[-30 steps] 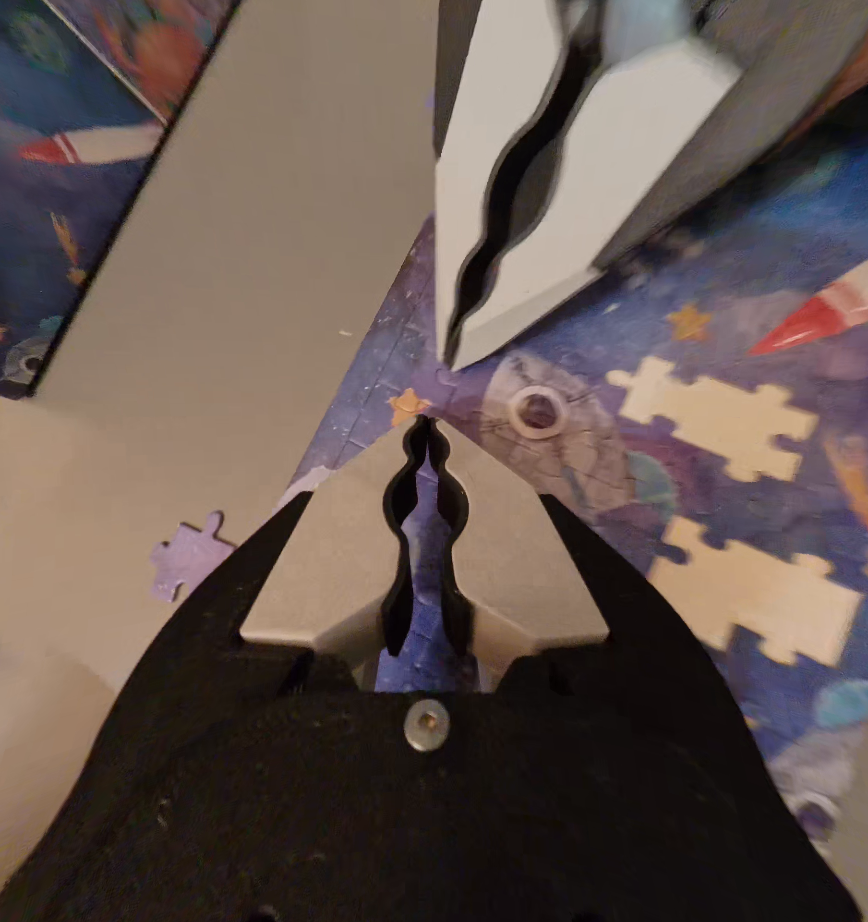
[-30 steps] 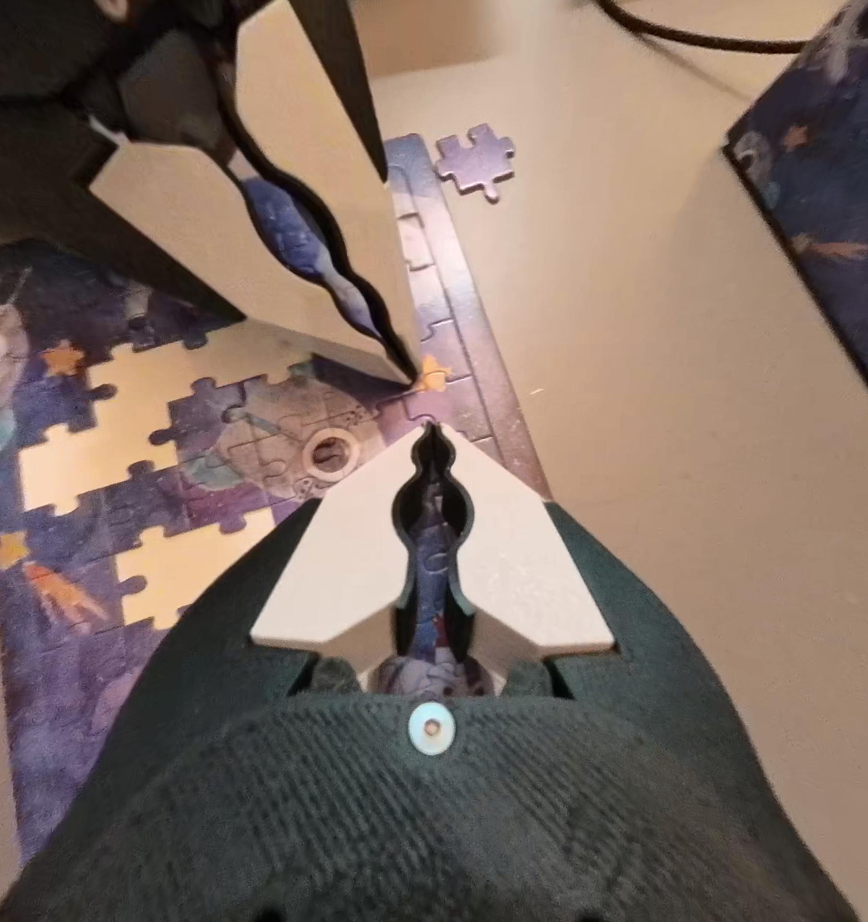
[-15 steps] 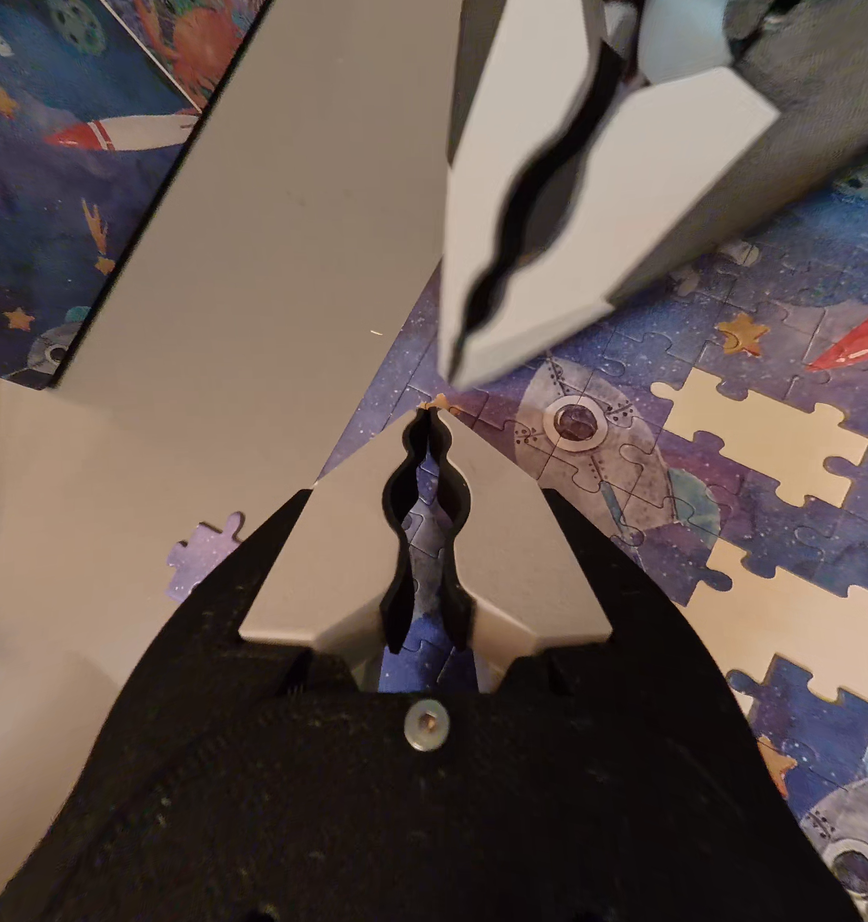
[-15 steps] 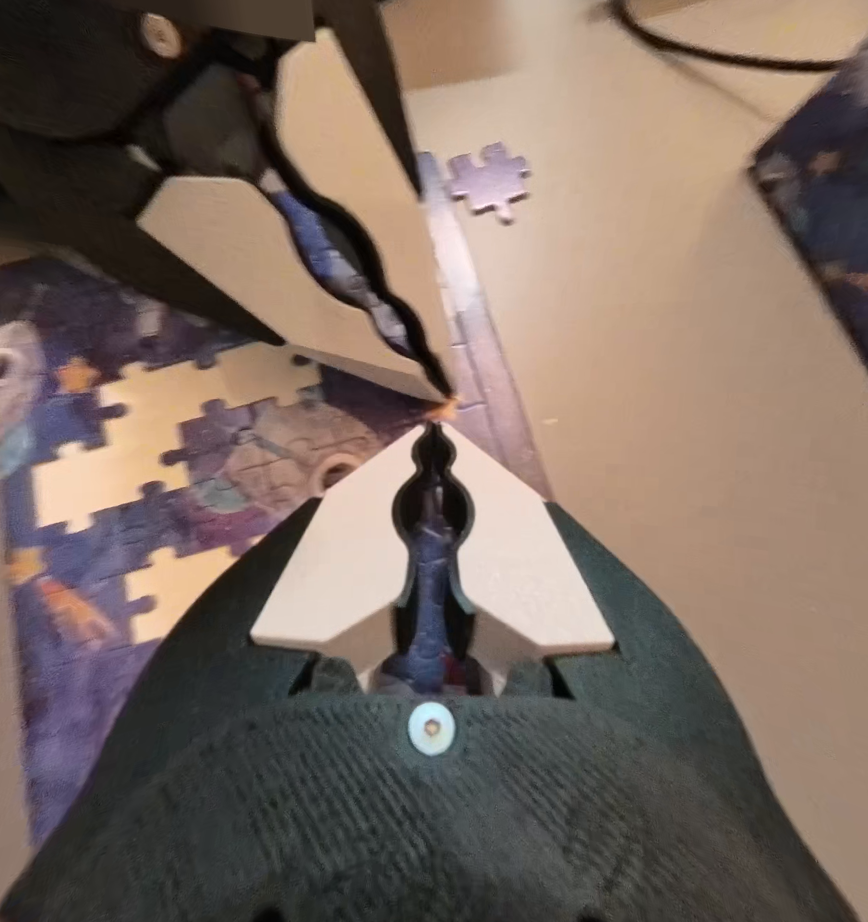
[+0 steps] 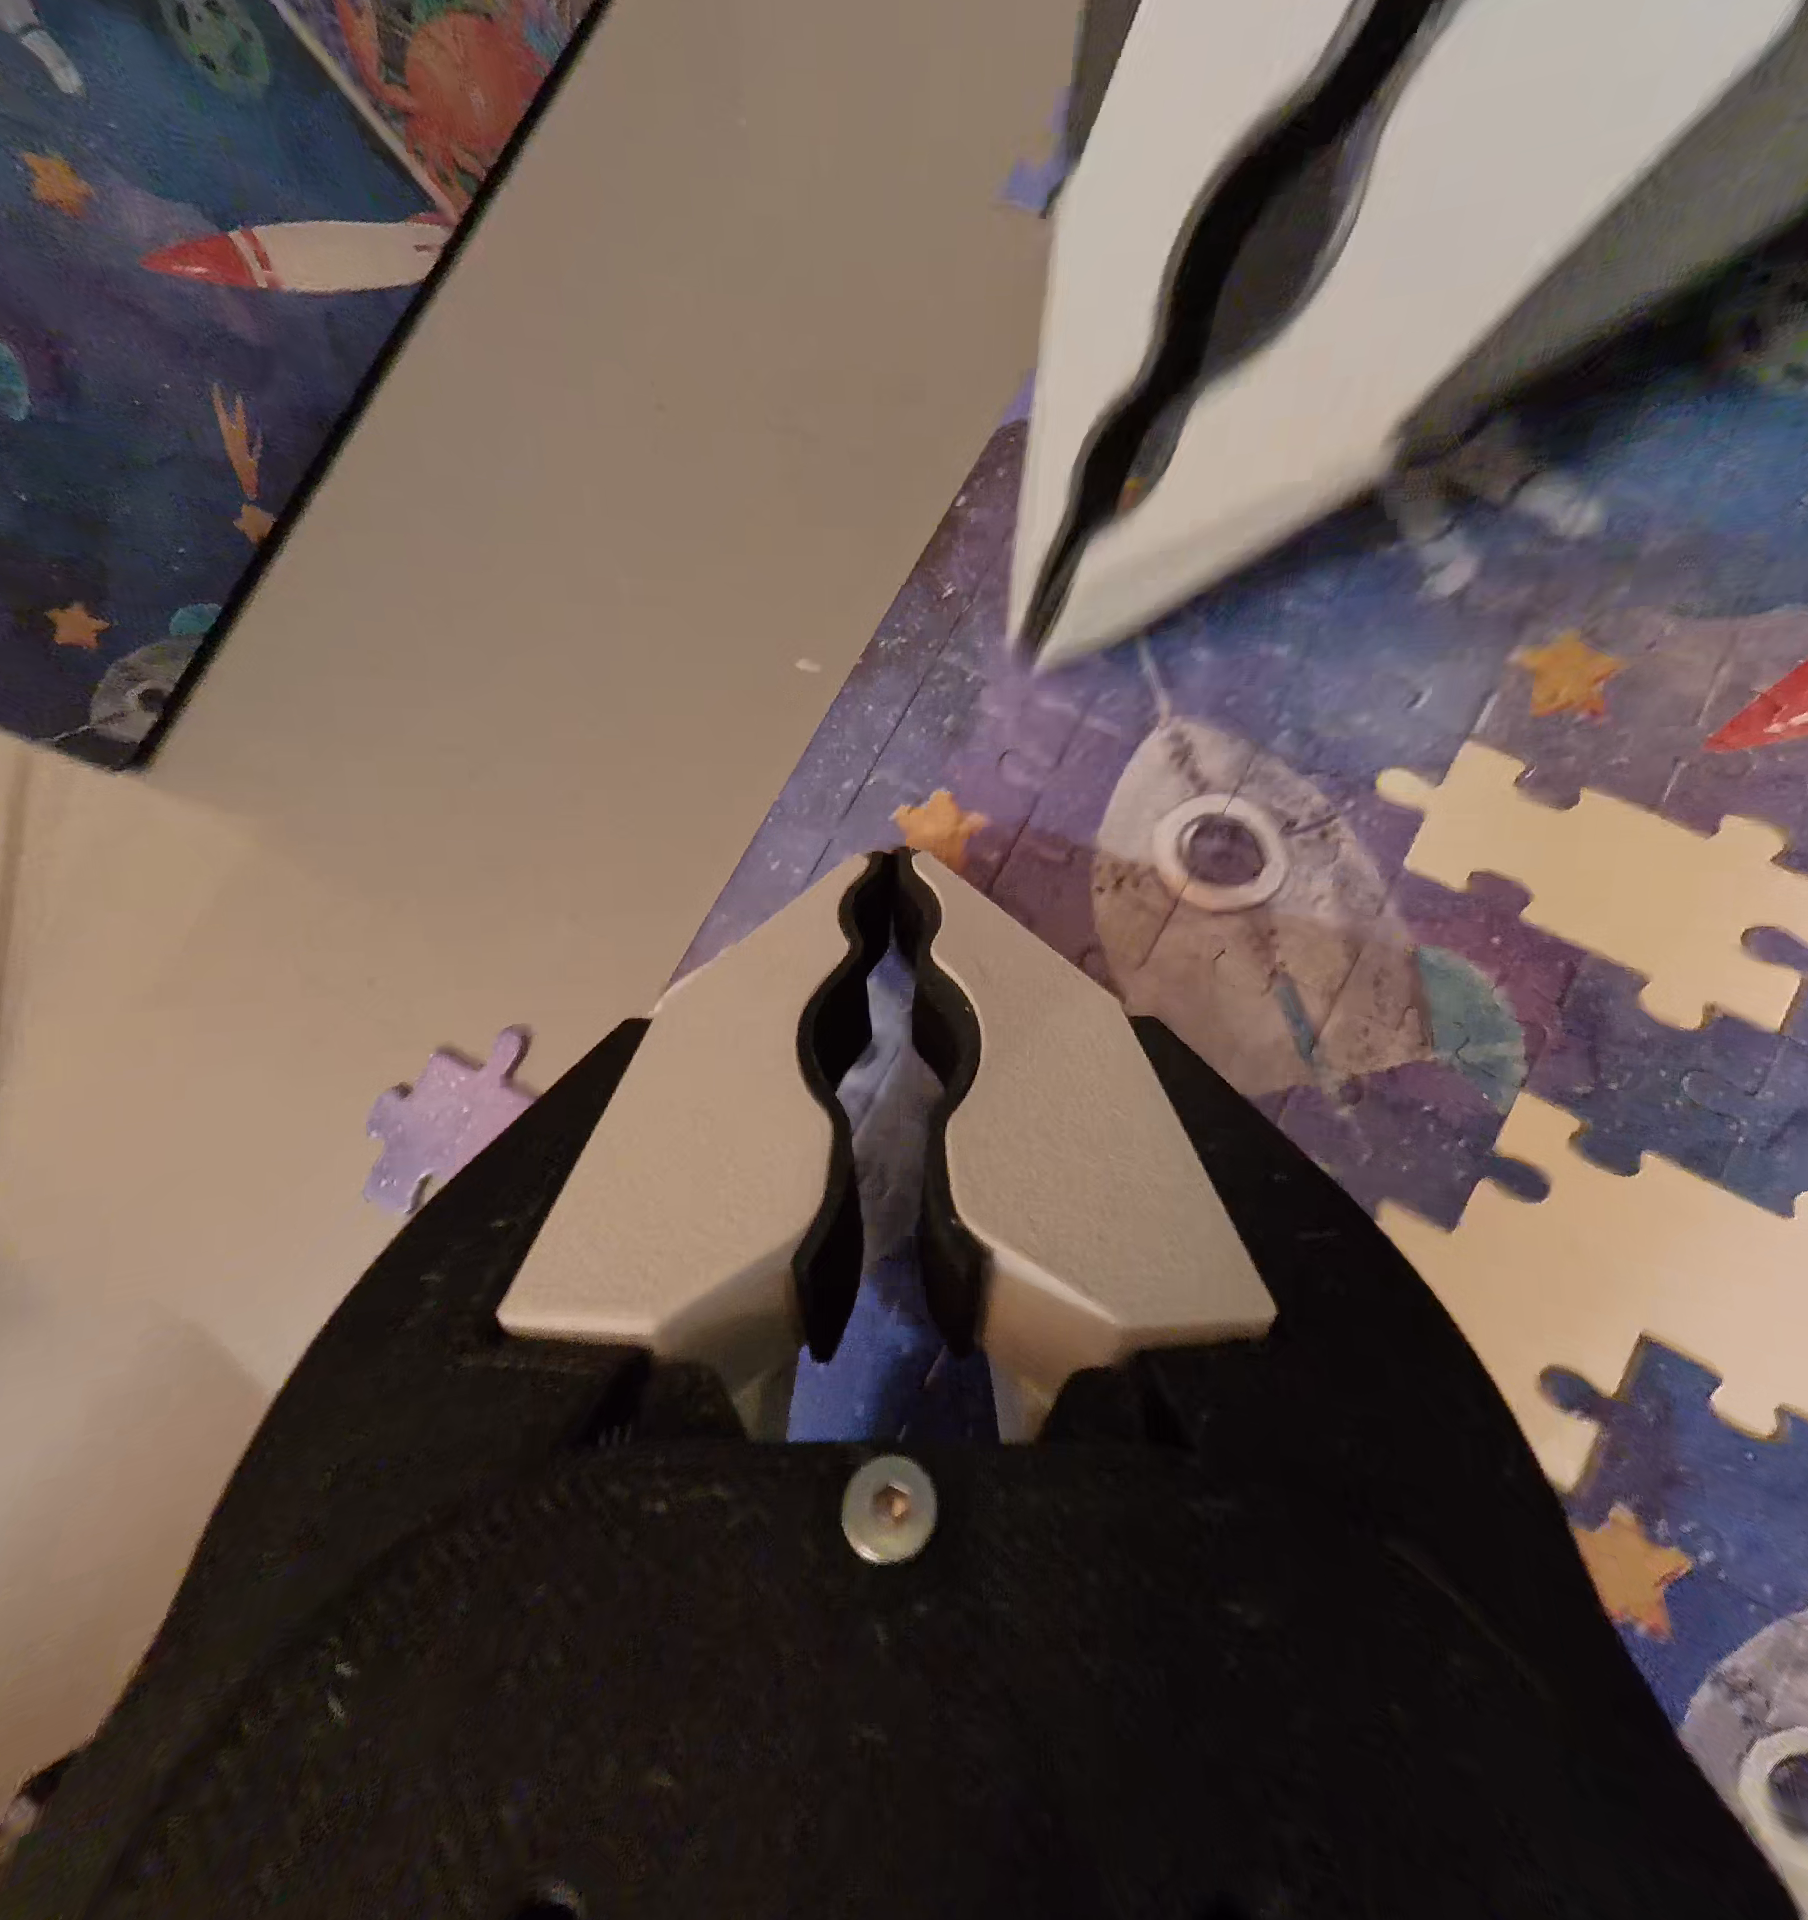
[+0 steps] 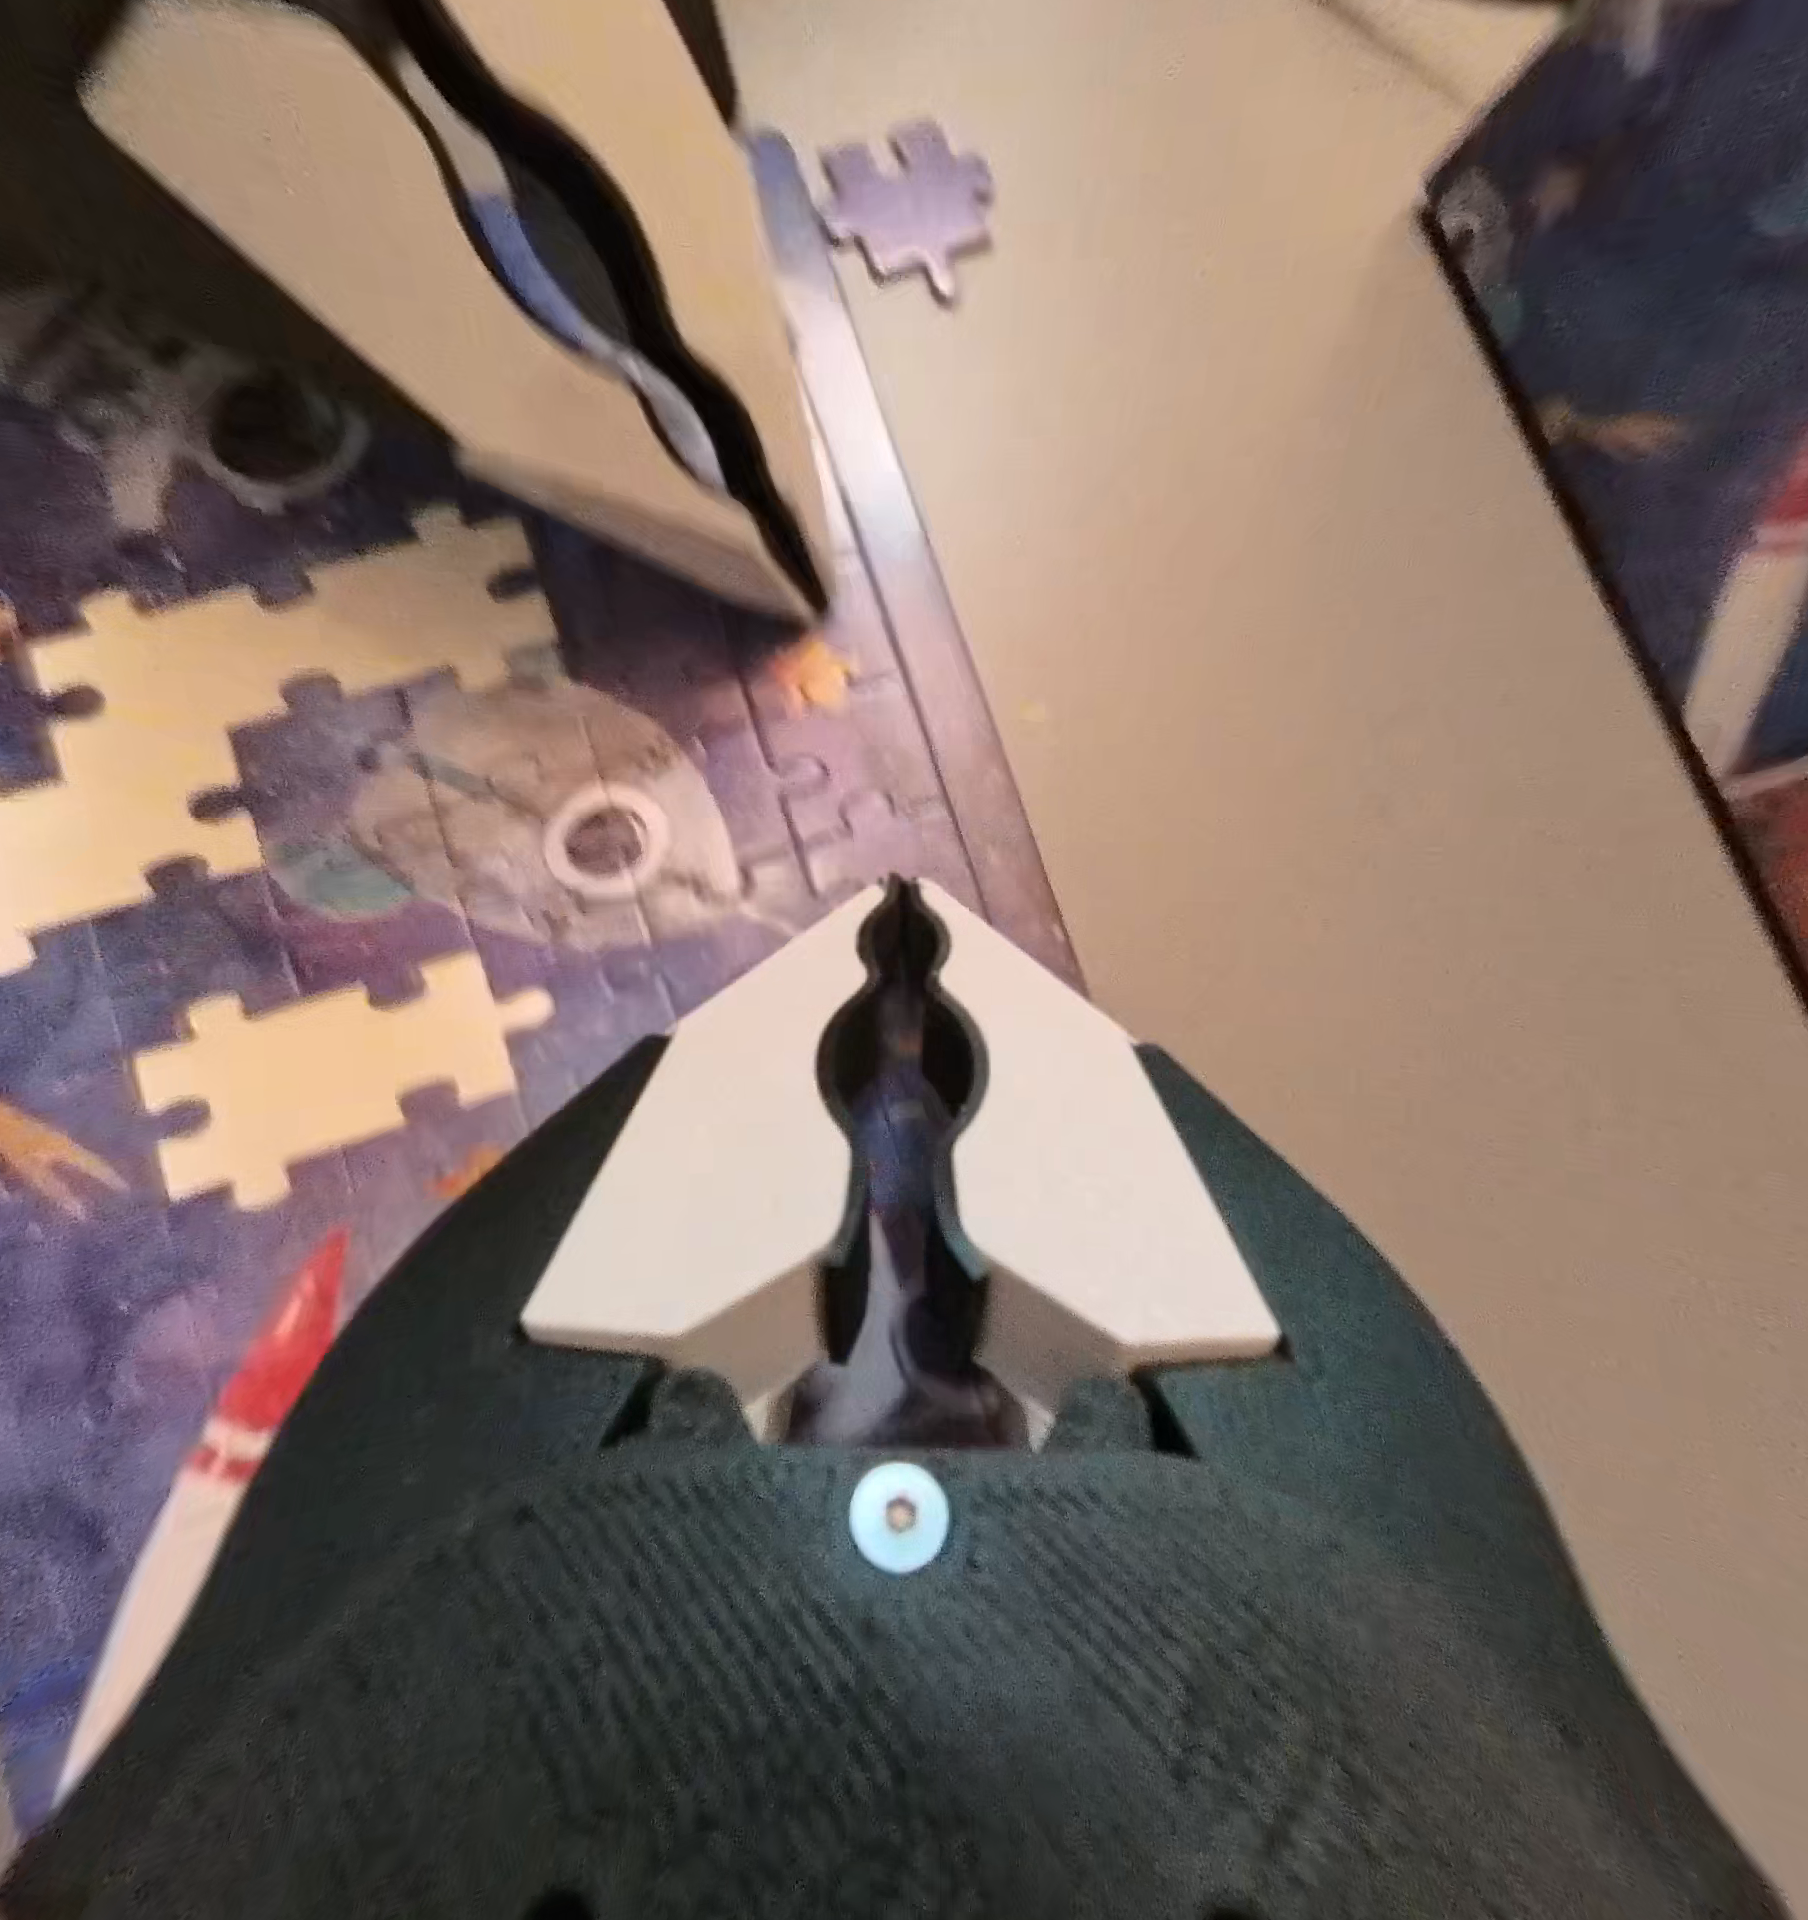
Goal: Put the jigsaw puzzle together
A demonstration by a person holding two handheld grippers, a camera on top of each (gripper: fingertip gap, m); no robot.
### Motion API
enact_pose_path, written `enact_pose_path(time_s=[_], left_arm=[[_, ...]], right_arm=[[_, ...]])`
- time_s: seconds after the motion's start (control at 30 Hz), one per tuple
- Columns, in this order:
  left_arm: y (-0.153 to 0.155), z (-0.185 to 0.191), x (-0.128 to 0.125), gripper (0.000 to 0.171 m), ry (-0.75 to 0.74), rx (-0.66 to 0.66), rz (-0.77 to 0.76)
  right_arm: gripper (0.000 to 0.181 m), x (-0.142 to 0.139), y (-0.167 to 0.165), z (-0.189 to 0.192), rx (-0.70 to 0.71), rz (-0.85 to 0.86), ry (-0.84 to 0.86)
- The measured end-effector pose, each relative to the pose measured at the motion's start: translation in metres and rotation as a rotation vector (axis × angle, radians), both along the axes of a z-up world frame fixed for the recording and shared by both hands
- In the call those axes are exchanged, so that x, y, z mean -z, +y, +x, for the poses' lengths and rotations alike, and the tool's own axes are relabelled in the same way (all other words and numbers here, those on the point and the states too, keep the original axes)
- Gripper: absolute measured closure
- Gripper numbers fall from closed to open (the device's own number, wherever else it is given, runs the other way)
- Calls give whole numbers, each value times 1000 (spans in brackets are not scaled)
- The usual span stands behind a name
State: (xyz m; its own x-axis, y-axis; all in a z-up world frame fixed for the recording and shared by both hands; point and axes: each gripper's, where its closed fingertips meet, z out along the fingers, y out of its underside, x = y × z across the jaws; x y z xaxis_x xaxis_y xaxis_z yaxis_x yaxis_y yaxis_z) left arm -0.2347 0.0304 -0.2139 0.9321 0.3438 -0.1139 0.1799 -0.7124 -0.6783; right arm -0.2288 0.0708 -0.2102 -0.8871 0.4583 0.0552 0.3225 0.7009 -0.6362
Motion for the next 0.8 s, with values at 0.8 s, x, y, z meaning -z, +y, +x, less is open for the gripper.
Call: enact_pose_path(time_s=[0.8], left_arm=[[-72,-32,-5,171,8,-120,-107]], right_arm=[[181,-10,115,24,69,-150,-57]])
